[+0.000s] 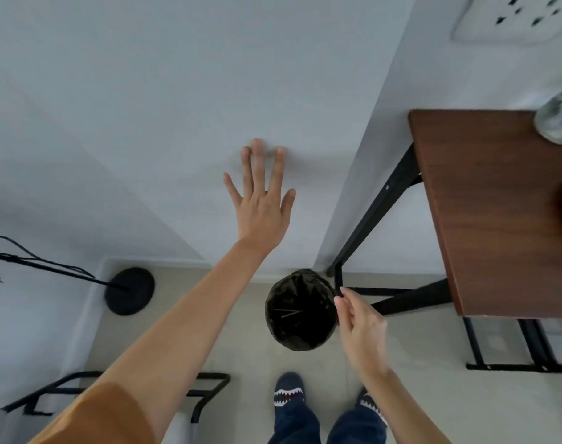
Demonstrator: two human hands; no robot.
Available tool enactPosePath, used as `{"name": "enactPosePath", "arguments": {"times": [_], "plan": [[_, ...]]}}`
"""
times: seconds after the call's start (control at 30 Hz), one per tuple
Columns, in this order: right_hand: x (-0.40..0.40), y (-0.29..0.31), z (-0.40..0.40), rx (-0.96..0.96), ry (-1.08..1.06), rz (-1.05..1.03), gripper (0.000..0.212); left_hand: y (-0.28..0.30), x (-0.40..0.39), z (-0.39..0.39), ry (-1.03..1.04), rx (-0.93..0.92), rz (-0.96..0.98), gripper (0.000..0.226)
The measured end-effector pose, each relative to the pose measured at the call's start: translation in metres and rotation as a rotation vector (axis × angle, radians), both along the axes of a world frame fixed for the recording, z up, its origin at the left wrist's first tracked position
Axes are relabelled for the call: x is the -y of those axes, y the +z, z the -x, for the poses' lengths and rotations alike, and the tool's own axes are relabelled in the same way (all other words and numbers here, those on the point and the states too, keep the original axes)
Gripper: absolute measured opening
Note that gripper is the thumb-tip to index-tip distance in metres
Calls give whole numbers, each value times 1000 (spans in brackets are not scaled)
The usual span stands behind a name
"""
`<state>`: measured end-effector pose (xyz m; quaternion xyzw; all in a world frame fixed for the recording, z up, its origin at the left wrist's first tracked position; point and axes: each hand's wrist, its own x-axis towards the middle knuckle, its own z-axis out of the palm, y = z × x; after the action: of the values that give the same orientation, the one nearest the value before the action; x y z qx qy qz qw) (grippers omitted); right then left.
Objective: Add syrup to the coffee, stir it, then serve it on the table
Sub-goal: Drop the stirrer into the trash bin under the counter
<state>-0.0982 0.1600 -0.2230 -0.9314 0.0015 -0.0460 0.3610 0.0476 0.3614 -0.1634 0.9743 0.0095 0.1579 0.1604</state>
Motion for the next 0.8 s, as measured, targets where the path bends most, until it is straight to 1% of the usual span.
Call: {"name": "enactPosePath", "arguments": {"times": [0.1,0.17,0.27,0.37,0.47,0.53,0.63,0.73,0.8], "plan": [[-6,58,-15,118,4,-55,19,19,3,13,-12,-99,41,67],[-8,103,-25,195,11,-90,21,36,7,24,0,-146,82,67],[-1,168,-34,373,15,-86,23,70,20,35,0,-197,198,69],[29,219,-35,496,0,-126,20,113,46,36,-82,-175,270,67],[81,249,-31,570,-97,-112,16,157,88,31,-197,-103,347,66],[122,258,-27,572,-199,-87,14,178,124,31,-303,-76,376,66],[189,257,-17,473,-353,-112,15,190,187,36,-446,-145,434,54],[248,243,-12,387,-464,-51,15,181,244,36,-517,-216,424,52],[279,228,-16,286,-514,-35,17,169,275,34,-520,-305,382,54]]}}
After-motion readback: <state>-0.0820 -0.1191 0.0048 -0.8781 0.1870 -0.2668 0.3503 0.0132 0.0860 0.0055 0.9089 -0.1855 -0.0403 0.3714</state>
